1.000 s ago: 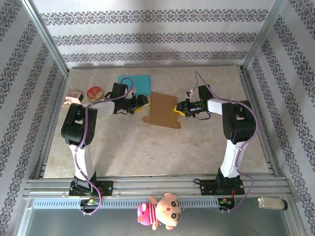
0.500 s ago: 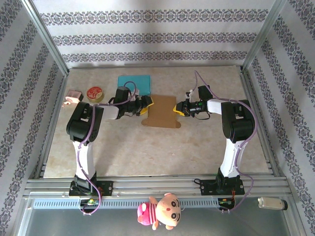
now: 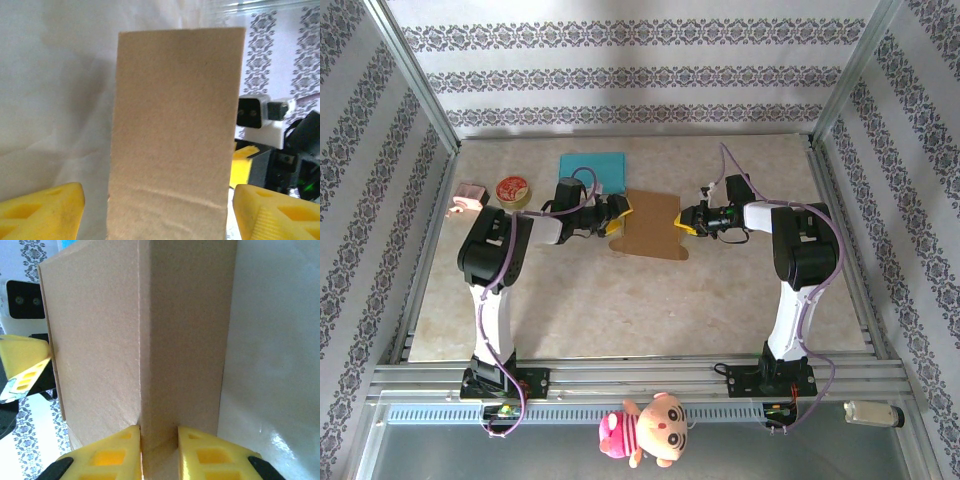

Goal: Fold the paper box

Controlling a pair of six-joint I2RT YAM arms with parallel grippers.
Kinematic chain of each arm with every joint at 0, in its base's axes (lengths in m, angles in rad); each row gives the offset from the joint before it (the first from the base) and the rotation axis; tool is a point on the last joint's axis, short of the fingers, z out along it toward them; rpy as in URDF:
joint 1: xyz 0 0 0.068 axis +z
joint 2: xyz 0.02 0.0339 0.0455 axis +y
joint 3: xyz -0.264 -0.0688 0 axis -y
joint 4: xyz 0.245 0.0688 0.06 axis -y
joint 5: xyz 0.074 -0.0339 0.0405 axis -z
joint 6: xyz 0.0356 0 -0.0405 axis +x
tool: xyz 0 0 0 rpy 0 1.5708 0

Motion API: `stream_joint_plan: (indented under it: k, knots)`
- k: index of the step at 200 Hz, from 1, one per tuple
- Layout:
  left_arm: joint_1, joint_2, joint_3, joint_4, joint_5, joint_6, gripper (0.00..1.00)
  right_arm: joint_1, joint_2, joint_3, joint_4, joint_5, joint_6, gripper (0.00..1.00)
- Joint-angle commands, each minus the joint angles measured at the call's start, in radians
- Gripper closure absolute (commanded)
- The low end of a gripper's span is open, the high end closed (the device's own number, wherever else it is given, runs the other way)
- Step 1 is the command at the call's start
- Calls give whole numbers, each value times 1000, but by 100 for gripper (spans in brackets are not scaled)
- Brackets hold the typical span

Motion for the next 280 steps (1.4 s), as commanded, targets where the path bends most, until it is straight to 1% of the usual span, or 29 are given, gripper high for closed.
stream_joint_plan:
  k: [1, 24, 39, 74, 101, 115, 136, 148, 161, 165, 177, 189, 207, 224, 234, 251, 263, 280]
  knots:
    - [-61, 78, -37, 210, 14, -120, 23, -23, 55, -46, -50, 150, 16, 78]
    - [-82, 78, -34, 224, 7, -130, 25, -23, 55, -49, -46, 148, 18, 78]
    - [-93, 67, -23, 215, 1, -130, 29, -24, 55, -46, -45, 148, 15, 78]
    - [-105, 41, -23, 249, -59, -197, 46, -23, 52, -56, -29, 150, 21, 76]
    - [-114, 7, -21, 230, -114, -211, 55, -24, 33, -62, -30, 156, 16, 71]
    - [-113, -16, -28, 208, -140, -215, 58, -23, -12, -62, -37, 153, 26, 63]
    - [-112, -55, -37, 140, -178, -214, 61, -20, -152, -69, -44, 191, 35, 43]
    - [-113, -76, -41, 102, -195, -211, 62, -18, -254, -75, -48, 258, 24, 34]
    - [-111, -91, -38, 74, -206, -203, 62, -7, -380, -114, 5, 401, 8, 27]
    - [-111, -96, -37, 60, -210, -199, 62, 1, -411, -127, 26, 423, -4, 26]
    - [-109, -111, -31, 32, -224, -197, 62, 49, -519, -186, 119, 550, -96, 21]
    - [-109, -127, -29, 20, -236, -201, 62, 132, -601, -232, 189, 665, -261, 17]
    - [-109, -151, -13, -13, -243, -202, 62, 289, -668, -286, 294, 776, -606, 13]
    - [-109, -167, 6, -47, -242, -189, 62, 419, -680, -351, 434, 861, -930, 7]
    - [-107, -176, 12, -67, -245, -186, 62, 453, -664, -371, 484, 883, -1035, 3]
    - [-106, -188, 13, -88, -252, -186, 62, 484, -615, -364, 485, 887, -1189, 2]
    - [-102, -196, 13, -90, -254, -186, 62, 498, -585, -370, 504, 900, -1261, 2]
    - [-95, -201, 12, -84, -244, -189, 62, 506, -563, -414, 573, 872, -1334, 2]
